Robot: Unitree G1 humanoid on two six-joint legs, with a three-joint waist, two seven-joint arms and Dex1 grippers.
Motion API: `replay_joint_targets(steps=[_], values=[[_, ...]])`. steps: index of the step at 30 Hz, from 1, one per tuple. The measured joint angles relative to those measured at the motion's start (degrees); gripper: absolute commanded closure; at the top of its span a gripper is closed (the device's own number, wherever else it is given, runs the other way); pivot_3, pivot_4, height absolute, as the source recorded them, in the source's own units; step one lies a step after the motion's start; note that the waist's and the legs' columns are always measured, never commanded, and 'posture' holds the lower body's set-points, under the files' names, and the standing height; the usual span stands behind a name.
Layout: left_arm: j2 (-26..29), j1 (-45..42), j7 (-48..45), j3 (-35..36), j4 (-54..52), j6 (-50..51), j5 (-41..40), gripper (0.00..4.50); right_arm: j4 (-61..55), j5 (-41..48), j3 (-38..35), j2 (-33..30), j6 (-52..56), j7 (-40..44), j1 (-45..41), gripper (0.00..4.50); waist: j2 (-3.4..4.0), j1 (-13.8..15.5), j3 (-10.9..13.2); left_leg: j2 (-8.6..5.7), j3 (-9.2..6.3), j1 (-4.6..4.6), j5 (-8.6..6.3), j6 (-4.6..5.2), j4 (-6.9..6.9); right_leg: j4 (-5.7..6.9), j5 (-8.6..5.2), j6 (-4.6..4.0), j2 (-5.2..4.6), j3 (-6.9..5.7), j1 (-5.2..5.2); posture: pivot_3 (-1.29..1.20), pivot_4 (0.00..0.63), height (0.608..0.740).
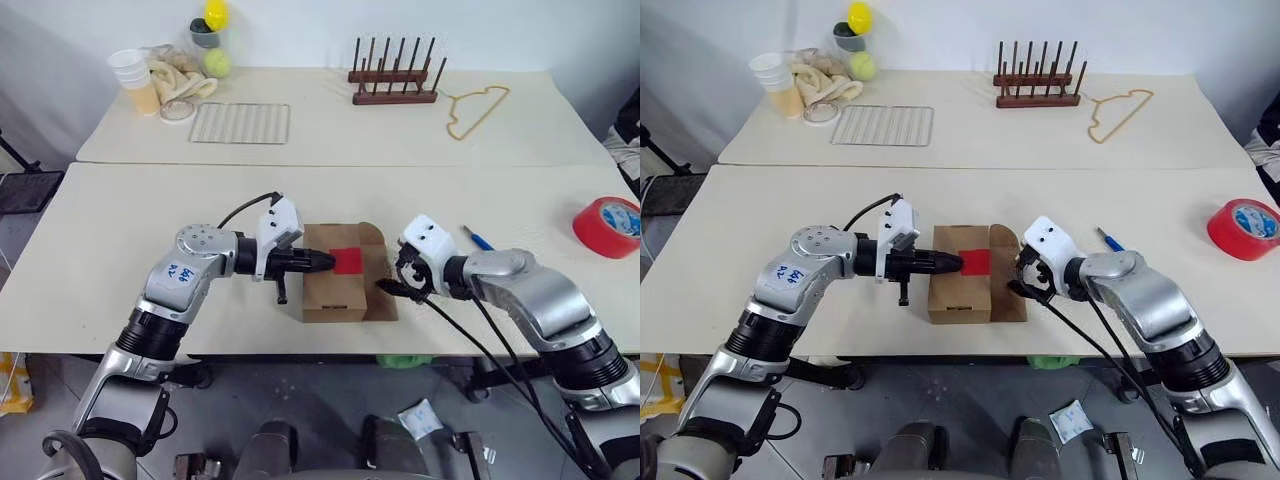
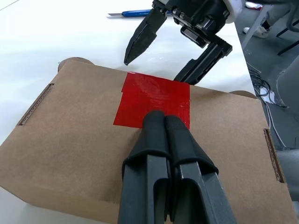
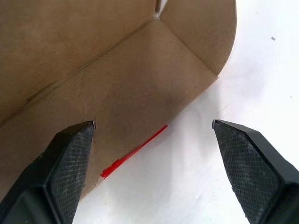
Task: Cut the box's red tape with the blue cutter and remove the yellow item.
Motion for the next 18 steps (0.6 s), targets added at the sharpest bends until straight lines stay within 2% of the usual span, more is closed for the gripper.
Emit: replay_joint_targets(steps=[5, 11, 15, 18], values=[[0.01, -0.21, -0.32, -0.01, 0.06, -0.01, 0.0, 4.5, 0.28, 4.67, -6.28, -0.15, 2.33, 3.8, 1.6, 0.3, 0.0, 0.1, 0.0, 0.0, 0.0, -0.04, 0.0, 0.0, 0.02, -0.08, 0.0, 0.0, 0.0, 0.0, 0.01, 0.0, 0.15, 0.74], [0.62, -0.39, -1.18, 0.06, 0.58, -0.5, 0.12, 4.5, 6.1, 14.82, -17.41, -3.22, 18.24, 9.14, -4.08, 0.3, 0.0, -0.01, 0.0, 0.03, 0.0, -0.02, 0.0, 0.0, -0.03, -0.08, -0.01, -0.01, 0.0, -0.02, 0.01, 0.0, 0.15, 0.74], [0.65, -0.82, -1.83, 0.03, 1.56, -1.1, 0.22, 4.5, 12.67, 18.84, -19.88, 1.09, 28.9, 9.15, -8.38, 0.3, 0.0, -0.05, 0.0, 0.02, 0.0, -0.02, 0.0, 0.0, -0.03, -0.07, -0.01, -0.02, 0.0, -0.02, 0.01, 0.0, 0.15, 0.74], [0.49, -1.02, -1.88, -0.06, 1.8, -1.21, 0.22, 4.5, 19.59, 19.09, -21.05, 5.56, 32.58, 7.95, -10.88, 0.3, 0.0, -0.09, 0.0, 0.01, 0.0, -0.03, 0.0, 0.0, -0.02, -0.06, -0.01, -0.02, 0.0, -0.02, 0.01, 0.0, 0.15, 0.74]])
